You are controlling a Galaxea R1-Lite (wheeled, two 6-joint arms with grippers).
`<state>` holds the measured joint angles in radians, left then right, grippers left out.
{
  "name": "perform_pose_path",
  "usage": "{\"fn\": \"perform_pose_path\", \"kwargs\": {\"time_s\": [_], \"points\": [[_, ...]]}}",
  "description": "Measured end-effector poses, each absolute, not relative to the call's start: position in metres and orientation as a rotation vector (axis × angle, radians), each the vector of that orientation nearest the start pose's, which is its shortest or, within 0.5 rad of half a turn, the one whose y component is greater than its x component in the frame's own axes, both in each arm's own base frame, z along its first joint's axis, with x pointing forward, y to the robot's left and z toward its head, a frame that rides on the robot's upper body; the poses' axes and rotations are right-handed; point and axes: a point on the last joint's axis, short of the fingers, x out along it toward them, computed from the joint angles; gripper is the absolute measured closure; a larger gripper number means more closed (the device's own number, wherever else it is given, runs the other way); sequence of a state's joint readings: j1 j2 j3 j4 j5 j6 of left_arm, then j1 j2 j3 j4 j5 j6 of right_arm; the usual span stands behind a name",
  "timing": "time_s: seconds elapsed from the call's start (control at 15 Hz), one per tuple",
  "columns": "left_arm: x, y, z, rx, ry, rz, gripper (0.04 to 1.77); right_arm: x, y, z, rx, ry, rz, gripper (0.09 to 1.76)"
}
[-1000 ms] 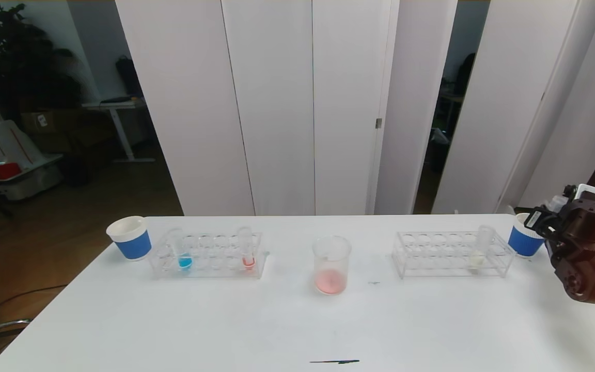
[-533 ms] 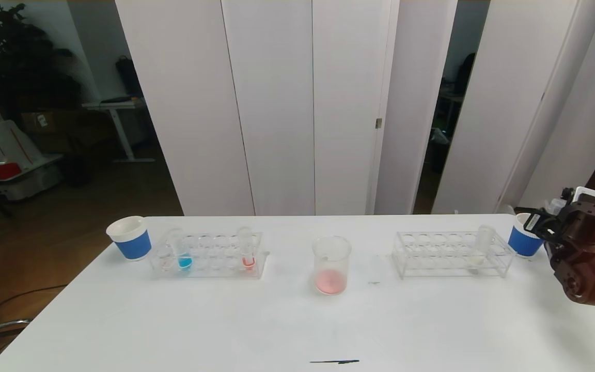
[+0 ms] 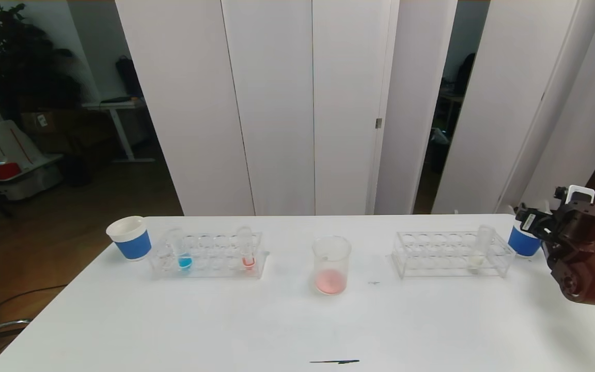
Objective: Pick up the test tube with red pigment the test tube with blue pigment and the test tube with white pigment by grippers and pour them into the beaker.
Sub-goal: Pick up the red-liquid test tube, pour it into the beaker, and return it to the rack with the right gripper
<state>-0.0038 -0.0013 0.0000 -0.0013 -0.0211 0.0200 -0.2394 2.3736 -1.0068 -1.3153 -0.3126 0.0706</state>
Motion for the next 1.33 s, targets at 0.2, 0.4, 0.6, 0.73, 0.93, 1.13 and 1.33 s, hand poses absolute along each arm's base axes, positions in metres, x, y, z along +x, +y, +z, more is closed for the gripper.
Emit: {"fn": "perform_pose_path", "kwargs": {"time_s": [0.2,0.4,0.6,0.73,0.93,1.13,1.33], "points": [[-0.023,0.0,0.076,0.02,-0.003,-0.025,0.06,0.409,-0.108,0.064,0.036,0.013,-0.538,0.1],[-0.023,0.0,0.076,0.02,-0.003,-0.025,0.06,0.399,-0.106,0.104,0.022,-0.019,-0.477,0.1],[-0.023,0.0,0.076,0.02,-0.003,-0.025,0.06,0.37,-0.095,0.16,0.021,-0.017,-0.365,0.1],[-0.023,0.0,0.076,0.02,-0.003,-0.025,0.06,0.332,-0.082,0.2,0.023,-0.023,-0.243,0.1],[-0.023,0.0,0.076,0.02,-0.003,-0.025,0.06,0.259,-0.057,0.24,0.022,-0.042,-0.086,0.1],[-0.023,0.0,0.076,0.02,-0.003,-0.025,0.06,0.179,-0.029,0.261,0.013,-0.075,0.02,0.1],[-0.023,0.0,0.076,0.02,-0.003,-0.025,0.06,0.095,-0.005,0.266,0.005,-0.12,0.119,0.1]]}}
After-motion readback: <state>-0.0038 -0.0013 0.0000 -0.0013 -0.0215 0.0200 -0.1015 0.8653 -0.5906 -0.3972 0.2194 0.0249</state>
